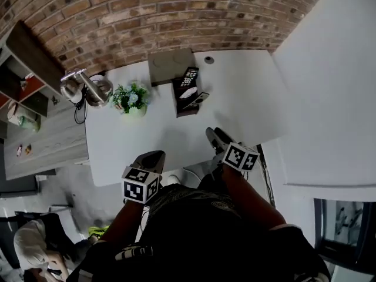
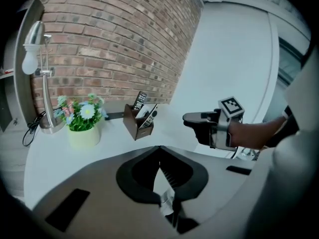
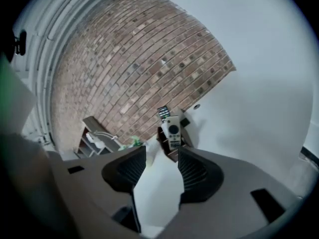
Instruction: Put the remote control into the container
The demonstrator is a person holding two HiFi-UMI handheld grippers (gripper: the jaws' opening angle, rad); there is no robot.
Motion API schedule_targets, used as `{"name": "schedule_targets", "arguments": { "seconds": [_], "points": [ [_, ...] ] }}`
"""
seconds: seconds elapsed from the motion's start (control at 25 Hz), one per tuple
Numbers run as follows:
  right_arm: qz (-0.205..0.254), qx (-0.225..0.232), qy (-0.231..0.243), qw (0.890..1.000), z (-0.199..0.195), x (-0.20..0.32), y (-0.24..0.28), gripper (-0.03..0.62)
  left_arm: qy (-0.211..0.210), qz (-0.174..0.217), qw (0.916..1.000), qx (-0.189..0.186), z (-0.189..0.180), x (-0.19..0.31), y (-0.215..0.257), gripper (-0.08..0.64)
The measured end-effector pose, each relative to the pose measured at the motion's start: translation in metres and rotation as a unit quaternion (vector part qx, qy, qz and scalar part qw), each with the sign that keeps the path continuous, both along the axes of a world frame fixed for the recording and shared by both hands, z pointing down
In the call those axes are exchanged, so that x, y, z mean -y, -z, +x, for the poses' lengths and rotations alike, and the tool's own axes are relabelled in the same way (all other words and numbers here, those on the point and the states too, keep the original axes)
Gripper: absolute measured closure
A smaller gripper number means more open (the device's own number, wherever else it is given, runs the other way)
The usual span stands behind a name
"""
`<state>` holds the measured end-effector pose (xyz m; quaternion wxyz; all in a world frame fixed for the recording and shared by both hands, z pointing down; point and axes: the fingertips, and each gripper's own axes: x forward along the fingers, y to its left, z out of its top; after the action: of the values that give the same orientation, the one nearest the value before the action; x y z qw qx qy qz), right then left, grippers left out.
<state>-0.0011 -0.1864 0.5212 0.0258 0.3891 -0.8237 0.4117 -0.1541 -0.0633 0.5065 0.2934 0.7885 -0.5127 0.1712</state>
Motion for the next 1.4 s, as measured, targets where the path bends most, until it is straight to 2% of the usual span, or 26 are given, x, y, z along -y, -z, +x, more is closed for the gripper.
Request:
{"name": "schedule_targets", "arguments": {
  "seconds": [0.08, 0.12, 0.16, 0.24, 0.32, 0.48, 0.52, 0.72, 0.88, 1.04, 1.4],
  "points": [
    [0.015, 0.016, 0.067, 0.997, -0.006, -0.033, 0.023, 0.398, -0.012, 0.018, 0.9997, -0.005, 0.016, 0.005, 0.014, 0.555],
    [0.035, 0.008, 0.098, 0.995, -0.006, -0.047, 0.035, 0.440, -0.018, 0.027, 0.9995, -0.006, 0.026, 0.007, 0.020, 0.555],
    [0.058, -0.004, 0.124, 0.991, -0.004, -0.060, 0.045, 0.514, -0.023, 0.035, 0.9991, -0.005, 0.037, 0.007, 0.025, 0.555],
    [0.101, -0.022, 0.159, 0.982, 0.002, -0.082, 0.064, 0.580, -0.034, 0.042, 0.9986, -0.001, 0.057, 0.006, 0.031, 0.555],
    [0.134, -0.034, 0.179, 0.974, 0.011, -0.102, 0.079, 0.583, -0.042, 0.046, 0.9981, 0.003, 0.075, 0.002, 0.036, 0.555],
    [0.193, -0.093, 0.213, 0.953, 0.039, -0.136, 0.090, 0.584, -0.041, 0.063, 0.9972, -0.002, 0.105, -0.013, 0.047, 0.555],
    [0.196, -0.098, 0.216, 0.951, 0.049, -0.142, 0.088, 0.584, -0.034, 0.067, 0.9971, -0.007, 0.114, -0.018, 0.050, 0.555],
    [0.181, -0.084, 0.204, 0.958, 0.102, -0.174, 0.078, 0.584, 0.000, 0.079, 0.9965, -0.025, 0.161, -0.059, 0.056, 0.555],
    [0.187, -0.081, 0.227, 0.952, 0.130, -0.208, 0.070, 0.584, 0.033, 0.070, 0.9969, -0.012, 0.186, -0.104, 0.046, 0.555],
    [0.192, -0.080, 0.241, 0.948, 0.153, -0.234, 0.065, 0.584, 0.067, 0.059, 0.9960, -0.009, 0.204, -0.143, 0.036, 0.555],
    [0.193, -0.062, 0.257, 0.945, 0.176, -0.274, 0.059, 0.584, 0.091, 0.065, 0.9936, 0.008, 0.229, -0.190, 0.036, 0.555]
  ]
}}
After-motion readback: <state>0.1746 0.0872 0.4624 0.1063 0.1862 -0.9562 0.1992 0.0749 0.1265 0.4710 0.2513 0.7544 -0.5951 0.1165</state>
